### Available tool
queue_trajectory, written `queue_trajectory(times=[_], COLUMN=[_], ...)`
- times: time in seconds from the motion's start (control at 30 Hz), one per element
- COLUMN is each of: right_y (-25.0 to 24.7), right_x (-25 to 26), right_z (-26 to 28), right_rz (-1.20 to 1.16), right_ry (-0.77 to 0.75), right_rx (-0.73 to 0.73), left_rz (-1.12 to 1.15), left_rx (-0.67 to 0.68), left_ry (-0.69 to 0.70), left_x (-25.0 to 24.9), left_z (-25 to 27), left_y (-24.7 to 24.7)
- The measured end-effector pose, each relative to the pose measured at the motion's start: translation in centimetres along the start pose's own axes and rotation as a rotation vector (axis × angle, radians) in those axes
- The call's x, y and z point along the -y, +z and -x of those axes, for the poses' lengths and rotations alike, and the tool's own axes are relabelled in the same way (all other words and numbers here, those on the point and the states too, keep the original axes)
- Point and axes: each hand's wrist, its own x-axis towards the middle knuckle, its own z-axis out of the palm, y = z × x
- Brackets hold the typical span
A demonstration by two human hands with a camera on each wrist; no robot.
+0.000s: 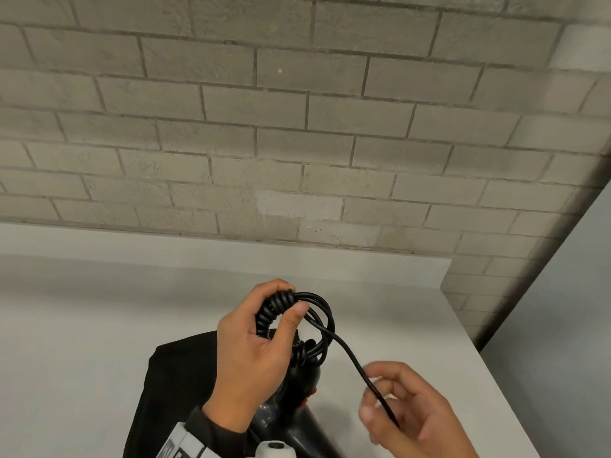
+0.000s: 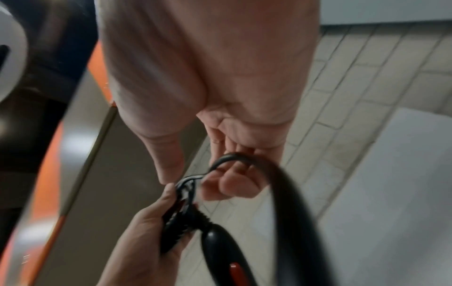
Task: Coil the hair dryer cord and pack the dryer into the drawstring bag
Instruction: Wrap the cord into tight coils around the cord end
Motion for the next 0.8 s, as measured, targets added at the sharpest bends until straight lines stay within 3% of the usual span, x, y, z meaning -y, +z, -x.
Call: queue_trajectory(times=[0.2, 0.4, 0.57, 0.8], right_y=[3.2, 2.6, 1.7, 1.6], right_x=[2.1, 4.1, 6.6, 8.0], right_z=[-1.0, -2.7, -4.1, -6.4], right_rz=[0.556, 0.912, 0.921, 0.812], right_ry=[-0.179, -0.551, -0.738, -0.729], right_rx=[-0.143, -0.194, -0.129, -0.020], left_rz=[-0.071, -0.088, -0.076, -0.082], left_rx=[0.030, 0.042, 0.092, 0.168], left_ry=[0.047, 0.076, 0.128, 0.198], left_x=[-0.6, -0.7, -0.9, -0.8], left_z=[0.2, 0.1, 0.2, 0.1], left_y=[0.3, -0.4, -0.8, -1.0])
